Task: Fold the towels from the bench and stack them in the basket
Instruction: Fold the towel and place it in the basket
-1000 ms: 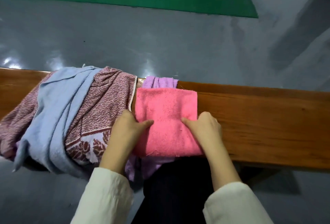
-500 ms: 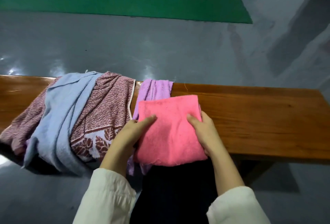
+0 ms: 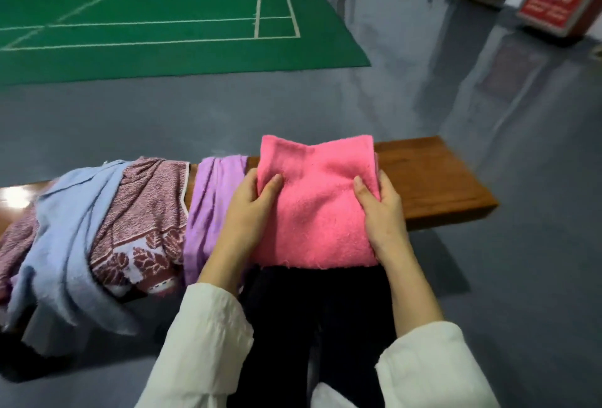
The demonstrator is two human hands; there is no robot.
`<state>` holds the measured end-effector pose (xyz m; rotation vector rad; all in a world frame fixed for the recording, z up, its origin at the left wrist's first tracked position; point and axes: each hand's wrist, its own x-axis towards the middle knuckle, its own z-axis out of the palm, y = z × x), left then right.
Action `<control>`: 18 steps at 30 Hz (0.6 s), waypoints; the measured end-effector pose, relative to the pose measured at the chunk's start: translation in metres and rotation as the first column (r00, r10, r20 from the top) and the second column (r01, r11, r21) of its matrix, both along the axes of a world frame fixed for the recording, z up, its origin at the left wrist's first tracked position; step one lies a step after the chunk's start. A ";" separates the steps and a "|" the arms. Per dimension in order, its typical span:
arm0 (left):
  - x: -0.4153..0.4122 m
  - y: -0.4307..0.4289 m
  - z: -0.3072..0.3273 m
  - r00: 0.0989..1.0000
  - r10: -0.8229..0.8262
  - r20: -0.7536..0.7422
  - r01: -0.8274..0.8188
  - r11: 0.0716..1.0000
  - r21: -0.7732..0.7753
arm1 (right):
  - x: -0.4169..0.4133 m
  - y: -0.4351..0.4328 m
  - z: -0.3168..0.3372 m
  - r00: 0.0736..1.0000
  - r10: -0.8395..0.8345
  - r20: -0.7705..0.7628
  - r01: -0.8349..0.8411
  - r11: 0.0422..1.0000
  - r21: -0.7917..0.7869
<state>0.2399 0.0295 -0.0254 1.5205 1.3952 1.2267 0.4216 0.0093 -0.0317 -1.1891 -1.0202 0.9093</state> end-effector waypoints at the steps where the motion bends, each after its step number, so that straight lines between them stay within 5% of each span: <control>1: 0.012 -0.006 0.000 0.998 -0.038 -0.045 0.040 0.998 0.038 | 0.013 -0.012 0.002 0.999 -0.036 0.012 0.035 0.999 0.015; 7: 0.105 -0.051 0.010 0.916 -0.267 -0.301 0.329 0.927 0.178 | 0.102 -0.095 0.006 0.944 -0.330 0.023 0.329 0.944 0.032; 18: 0.287 -0.133 0.006 0.618 -0.698 -0.363 0.772 0.626 0.112 | 0.217 -0.263 -0.012 0.626 -0.780 0.017 0.780 0.626 -0.015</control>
